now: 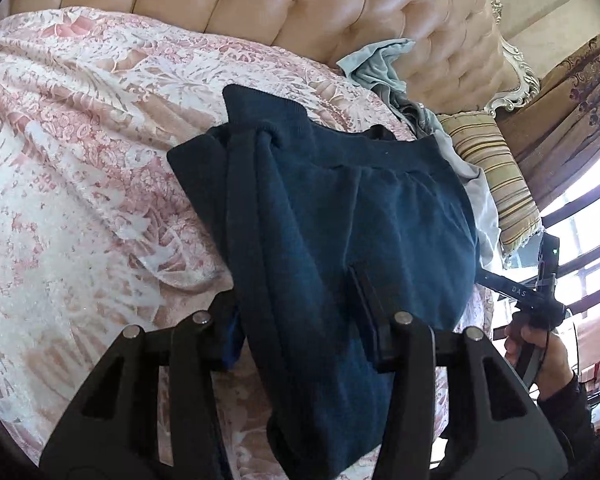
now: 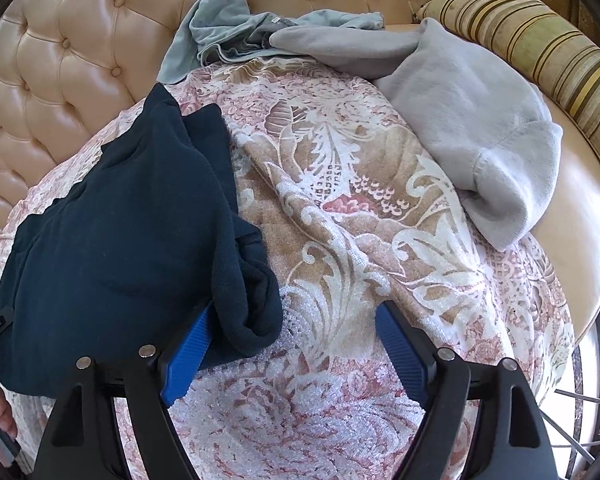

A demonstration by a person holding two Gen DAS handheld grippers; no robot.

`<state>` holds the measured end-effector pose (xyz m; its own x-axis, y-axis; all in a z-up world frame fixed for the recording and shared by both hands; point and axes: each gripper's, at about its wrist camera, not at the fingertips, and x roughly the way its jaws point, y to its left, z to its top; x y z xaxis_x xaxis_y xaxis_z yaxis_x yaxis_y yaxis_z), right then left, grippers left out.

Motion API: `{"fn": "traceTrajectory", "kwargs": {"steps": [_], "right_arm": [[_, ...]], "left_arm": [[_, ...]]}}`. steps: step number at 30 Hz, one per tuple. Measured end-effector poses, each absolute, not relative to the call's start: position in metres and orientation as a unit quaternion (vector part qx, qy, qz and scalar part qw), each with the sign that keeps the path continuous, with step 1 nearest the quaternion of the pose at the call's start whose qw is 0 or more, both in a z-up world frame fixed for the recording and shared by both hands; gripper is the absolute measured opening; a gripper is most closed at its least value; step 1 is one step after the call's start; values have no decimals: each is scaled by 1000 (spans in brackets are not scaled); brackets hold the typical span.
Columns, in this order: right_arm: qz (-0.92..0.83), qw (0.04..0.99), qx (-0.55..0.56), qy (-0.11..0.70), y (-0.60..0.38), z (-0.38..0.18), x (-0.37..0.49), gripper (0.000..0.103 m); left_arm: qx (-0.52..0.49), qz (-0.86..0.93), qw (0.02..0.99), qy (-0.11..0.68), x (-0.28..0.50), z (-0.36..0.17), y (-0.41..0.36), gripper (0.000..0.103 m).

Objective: Fold clothes

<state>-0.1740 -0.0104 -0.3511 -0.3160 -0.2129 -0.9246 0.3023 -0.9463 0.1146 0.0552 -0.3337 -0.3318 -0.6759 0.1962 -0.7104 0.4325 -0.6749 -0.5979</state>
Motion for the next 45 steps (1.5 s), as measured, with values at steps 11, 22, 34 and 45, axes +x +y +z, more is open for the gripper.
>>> {"fn": "traceTrajectory", "kwargs": {"steps": [11, 22, 34, 45], "right_arm": [[-812, 160, 560, 40, -10, -352, -174, 84], [-809, 172, 561, 37, -6, -352, -174, 85], [-799, 188, 571, 34, -1, -348, -174, 86], [-761, 366, 526, -99, 60, -303, -179, 86]], "left_arm": [[375, -785, 8, 492, 59, -353, -353, 50], [317, -716, -88, 616, 64, -360, -382, 58], [400, -748, -47, 528, 41, -357, -370, 28], [421, -837, -5, 348, -4, -197, -317, 22]]}}
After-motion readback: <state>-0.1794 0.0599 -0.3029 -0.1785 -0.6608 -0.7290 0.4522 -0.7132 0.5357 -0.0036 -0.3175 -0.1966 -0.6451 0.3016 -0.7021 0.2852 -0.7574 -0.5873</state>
